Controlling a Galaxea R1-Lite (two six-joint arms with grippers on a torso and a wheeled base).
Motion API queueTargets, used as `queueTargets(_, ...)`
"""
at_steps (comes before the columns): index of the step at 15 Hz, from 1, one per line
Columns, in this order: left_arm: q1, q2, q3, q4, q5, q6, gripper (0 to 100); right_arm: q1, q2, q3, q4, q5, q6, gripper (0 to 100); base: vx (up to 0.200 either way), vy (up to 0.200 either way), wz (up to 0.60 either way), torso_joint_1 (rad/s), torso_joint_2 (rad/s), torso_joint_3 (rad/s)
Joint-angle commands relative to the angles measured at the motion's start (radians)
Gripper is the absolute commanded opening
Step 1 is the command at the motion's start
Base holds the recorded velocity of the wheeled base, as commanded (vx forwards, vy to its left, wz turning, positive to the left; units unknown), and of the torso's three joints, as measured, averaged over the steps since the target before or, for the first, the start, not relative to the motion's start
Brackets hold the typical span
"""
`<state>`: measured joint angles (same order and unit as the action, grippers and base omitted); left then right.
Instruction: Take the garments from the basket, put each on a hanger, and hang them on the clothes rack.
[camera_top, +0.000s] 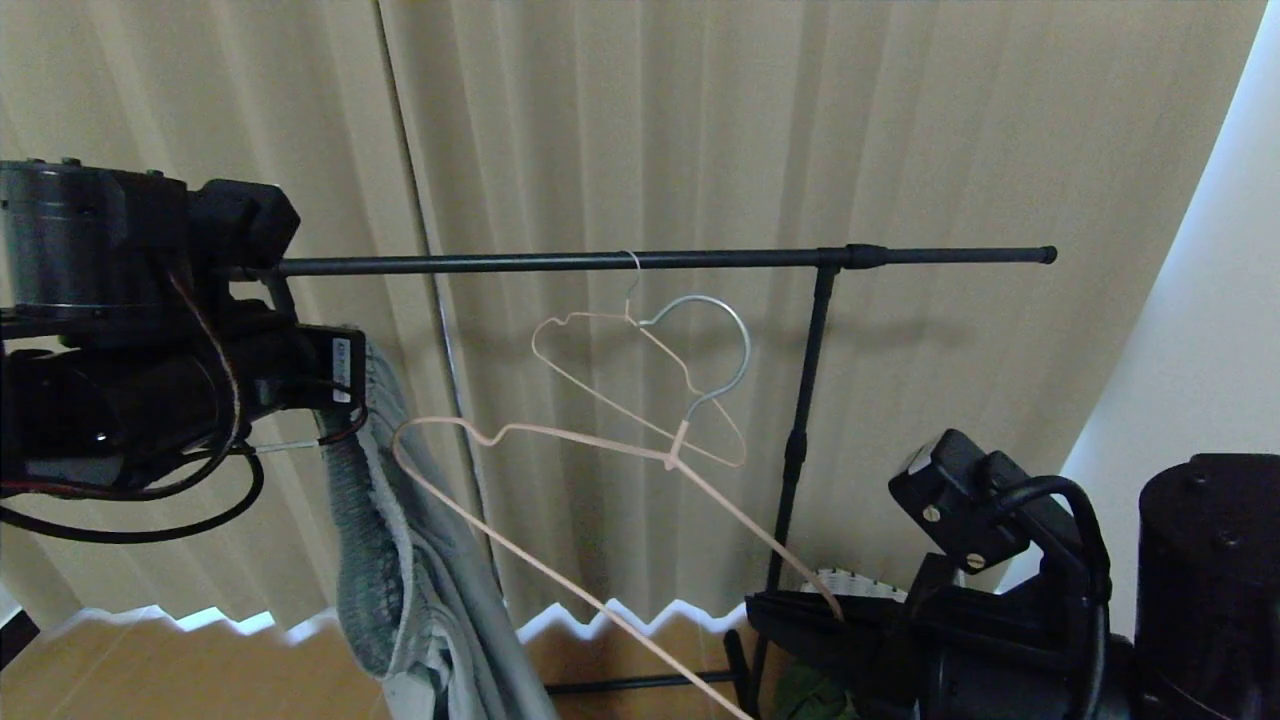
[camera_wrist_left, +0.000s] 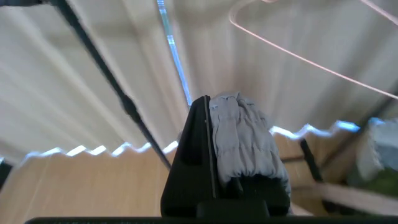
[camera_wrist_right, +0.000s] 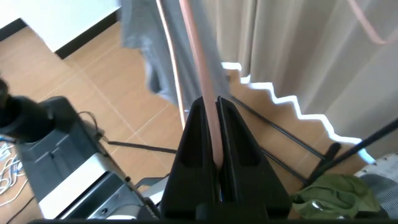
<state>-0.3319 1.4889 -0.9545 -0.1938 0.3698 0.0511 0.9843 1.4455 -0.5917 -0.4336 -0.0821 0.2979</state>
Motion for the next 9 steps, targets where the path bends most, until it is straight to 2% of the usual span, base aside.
queueTargets(1,-0.006,0.034,-0.01,-0.001,0.001,0.0,0,0.037,-0.016,0.001,0.0,-0.001,0.0,0,0.0,0.0,0.0,0.0,0.0,0.0)
queueTargets(9,0.002,0.05,-0.012,-0.015,0.011,0.01,0,0.076,-0.016,0.003,0.0,-0.001,-0.002,0,0.0,0.0,0.0,0.0,0.0,0.0)
